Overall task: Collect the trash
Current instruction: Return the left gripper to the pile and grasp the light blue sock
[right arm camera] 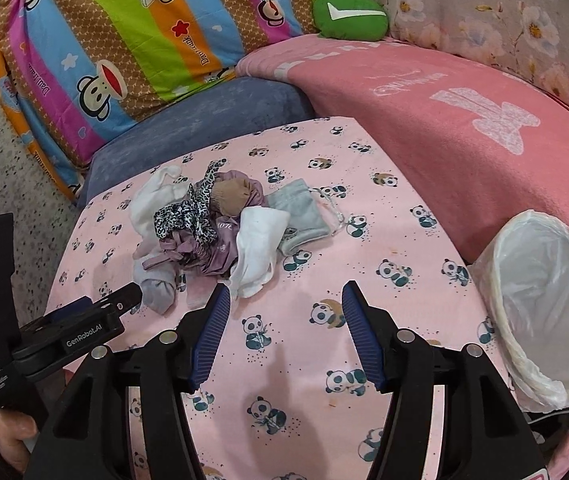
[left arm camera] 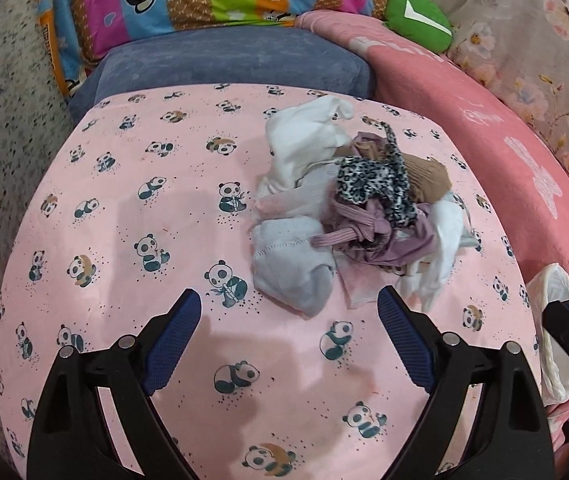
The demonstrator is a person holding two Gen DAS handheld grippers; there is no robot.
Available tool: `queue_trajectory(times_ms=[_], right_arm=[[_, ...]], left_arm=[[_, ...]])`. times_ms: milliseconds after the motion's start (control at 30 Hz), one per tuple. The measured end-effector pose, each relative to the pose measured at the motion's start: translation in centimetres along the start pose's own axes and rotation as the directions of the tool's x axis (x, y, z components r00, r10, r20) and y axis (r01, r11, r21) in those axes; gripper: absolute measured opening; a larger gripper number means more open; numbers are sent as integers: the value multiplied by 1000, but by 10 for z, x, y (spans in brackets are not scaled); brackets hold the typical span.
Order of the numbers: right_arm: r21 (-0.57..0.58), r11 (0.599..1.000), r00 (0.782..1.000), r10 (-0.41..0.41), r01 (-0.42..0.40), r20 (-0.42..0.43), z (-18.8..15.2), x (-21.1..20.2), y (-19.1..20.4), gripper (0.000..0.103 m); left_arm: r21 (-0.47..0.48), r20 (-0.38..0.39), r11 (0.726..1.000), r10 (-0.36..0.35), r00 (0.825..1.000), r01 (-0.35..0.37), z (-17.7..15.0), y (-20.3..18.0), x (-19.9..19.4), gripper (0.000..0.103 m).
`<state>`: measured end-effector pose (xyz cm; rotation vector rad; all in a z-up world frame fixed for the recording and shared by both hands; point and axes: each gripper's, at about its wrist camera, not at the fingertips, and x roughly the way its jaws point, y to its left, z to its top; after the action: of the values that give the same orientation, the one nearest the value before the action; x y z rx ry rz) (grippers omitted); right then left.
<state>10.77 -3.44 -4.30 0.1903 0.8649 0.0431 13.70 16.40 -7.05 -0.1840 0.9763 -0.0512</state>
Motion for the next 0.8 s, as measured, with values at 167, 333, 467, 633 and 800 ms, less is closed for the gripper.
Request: queue_trajectory(times_ms=[167, 333, 467, 633, 800], right_arm=[[9, 1000, 999, 8, -8, -38, 5, 29, 10, 59], [25, 1000, 997, 18, -16, -72, 11, 56, 17, 59], [33, 999, 995, 29, -26, -93, 13, 75, 24, 59], [27, 999, 992, 30, -27, -121, 14, 96, 33, 59], [25, 999, 987, 35, -31, -154, 11, 109, 36, 35]], left_arm=[[-10, -25, 1000, -10, 1000, 10, 5, 6, 17, 86], [-4, -42, 1000, -31, 999, 31, 10, 10, 29, 82], [3, -66, 998, -56, 996, 56, 11, 12, 38, 72], [3, -78, 995, -95, 992, 96, 11, 15, 42, 58], [11, -83, 991, -134, 987, 136, 10, 13, 41, 41]])
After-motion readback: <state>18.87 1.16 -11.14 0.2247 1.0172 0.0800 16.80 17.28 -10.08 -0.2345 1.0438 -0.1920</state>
